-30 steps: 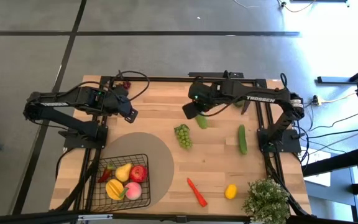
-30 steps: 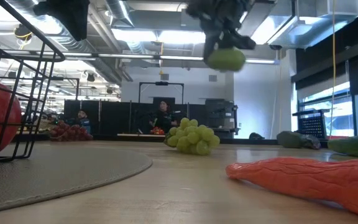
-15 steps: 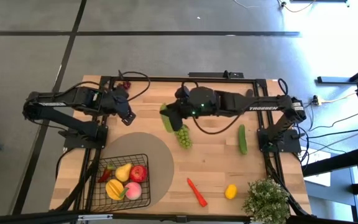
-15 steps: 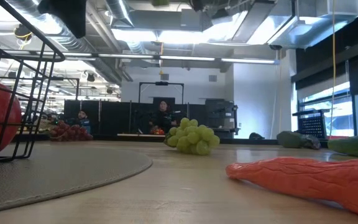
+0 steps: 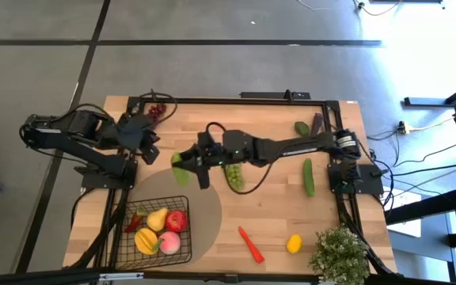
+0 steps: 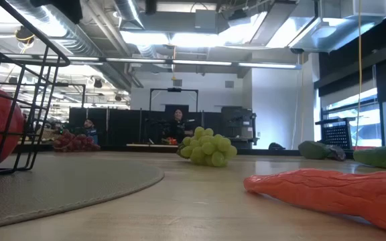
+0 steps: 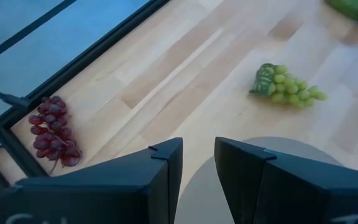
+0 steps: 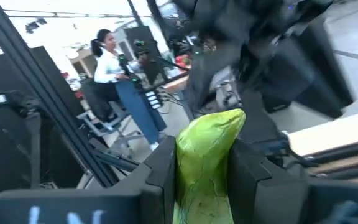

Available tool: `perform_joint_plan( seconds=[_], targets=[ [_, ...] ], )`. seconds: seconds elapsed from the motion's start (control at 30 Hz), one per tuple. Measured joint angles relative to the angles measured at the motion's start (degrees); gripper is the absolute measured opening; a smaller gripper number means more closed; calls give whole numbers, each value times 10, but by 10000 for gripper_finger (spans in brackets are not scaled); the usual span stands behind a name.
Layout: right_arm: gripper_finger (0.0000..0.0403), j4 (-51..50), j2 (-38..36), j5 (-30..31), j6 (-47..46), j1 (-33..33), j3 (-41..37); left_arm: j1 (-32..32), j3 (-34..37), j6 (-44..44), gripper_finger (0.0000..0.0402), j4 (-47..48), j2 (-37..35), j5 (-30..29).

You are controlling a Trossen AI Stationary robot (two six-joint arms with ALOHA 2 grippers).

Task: Build produce basket
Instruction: Put the left green cucumber into the wire basket

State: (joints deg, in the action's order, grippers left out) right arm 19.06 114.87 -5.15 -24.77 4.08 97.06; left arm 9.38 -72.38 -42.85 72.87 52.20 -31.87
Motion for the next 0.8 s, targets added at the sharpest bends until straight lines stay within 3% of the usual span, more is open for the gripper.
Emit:
perform_joint_plan(
  seconds=[0.4,0.8],
  targets=[
    [87,170,119,-89,26,4,0,9,0,25,84,6,-36,0],
    [86,204,122,-115,34,25,0,8,0,40,84,6,-34,-6]
  ],
)
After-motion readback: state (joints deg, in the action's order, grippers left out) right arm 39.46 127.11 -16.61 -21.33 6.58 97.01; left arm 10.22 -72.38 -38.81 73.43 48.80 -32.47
